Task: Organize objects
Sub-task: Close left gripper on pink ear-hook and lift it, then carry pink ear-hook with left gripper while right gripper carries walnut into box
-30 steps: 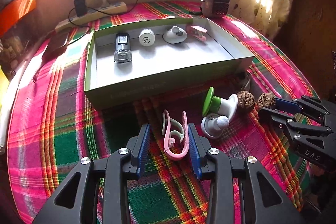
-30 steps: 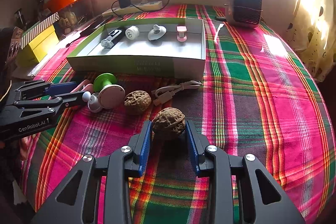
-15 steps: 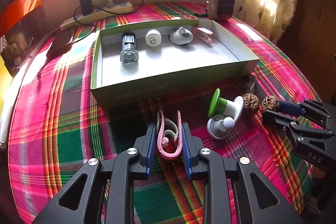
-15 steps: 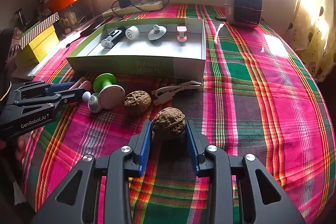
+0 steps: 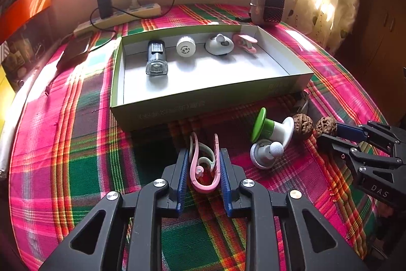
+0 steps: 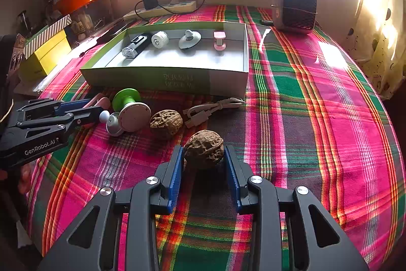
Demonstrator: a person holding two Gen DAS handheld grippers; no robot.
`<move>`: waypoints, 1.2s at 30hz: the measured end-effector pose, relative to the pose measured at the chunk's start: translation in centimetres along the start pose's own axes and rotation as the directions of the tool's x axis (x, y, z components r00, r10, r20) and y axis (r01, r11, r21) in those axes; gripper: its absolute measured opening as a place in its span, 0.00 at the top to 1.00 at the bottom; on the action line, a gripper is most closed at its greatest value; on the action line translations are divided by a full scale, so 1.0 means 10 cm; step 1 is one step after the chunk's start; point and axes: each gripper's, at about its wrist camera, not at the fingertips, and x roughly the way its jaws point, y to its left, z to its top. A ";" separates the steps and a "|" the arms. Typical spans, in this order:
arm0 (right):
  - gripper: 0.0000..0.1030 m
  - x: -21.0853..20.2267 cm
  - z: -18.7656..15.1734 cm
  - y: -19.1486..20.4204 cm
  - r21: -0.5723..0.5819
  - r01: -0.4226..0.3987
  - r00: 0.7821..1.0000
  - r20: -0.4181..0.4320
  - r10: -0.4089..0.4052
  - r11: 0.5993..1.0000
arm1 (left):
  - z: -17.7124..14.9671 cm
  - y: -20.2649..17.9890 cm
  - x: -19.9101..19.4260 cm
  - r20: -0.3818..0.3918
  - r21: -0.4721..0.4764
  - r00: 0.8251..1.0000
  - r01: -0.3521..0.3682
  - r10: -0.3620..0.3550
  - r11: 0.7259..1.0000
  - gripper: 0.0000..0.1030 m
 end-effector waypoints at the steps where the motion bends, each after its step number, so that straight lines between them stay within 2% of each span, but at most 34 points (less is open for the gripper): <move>1: 0.67 0.00 0.00 0.00 0.000 0.000 1.000 0.000 0.000 1.000 | 0.00 0.00 0.00 0.000 -0.001 1.000 0.000 0.000 1.000 0.79; 15: 0.67 0.00 0.01 -0.01 0.003 -0.008 1.000 0.003 0.008 1.000 | 0.01 -0.01 0.00 0.003 -0.008 1.000 0.007 -0.007 1.000 0.80; 24: 0.67 -0.07 0.07 -0.04 -0.002 -0.016 0.999 0.028 0.016 1.000 | 0.08 -0.05 -0.12 0.032 -0.005 0.999 0.012 -0.012 1.000 0.80; 30: 0.67 -0.15 0.18 -0.06 -0.014 -0.036 0.998 0.053 0.037 0.999 | 0.16 -0.03 -0.22 0.053 -0.019 0.998 0.029 -0.028 0.999 0.80; 36: 0.67 -0.18 0.40 -0.02 -0.047 -0.052 0.995 0.082 0.056 0.998 | 0.29 0.03 -0.30 0.078 -0.025 0.997 0.011 -0.009 1.000 0.80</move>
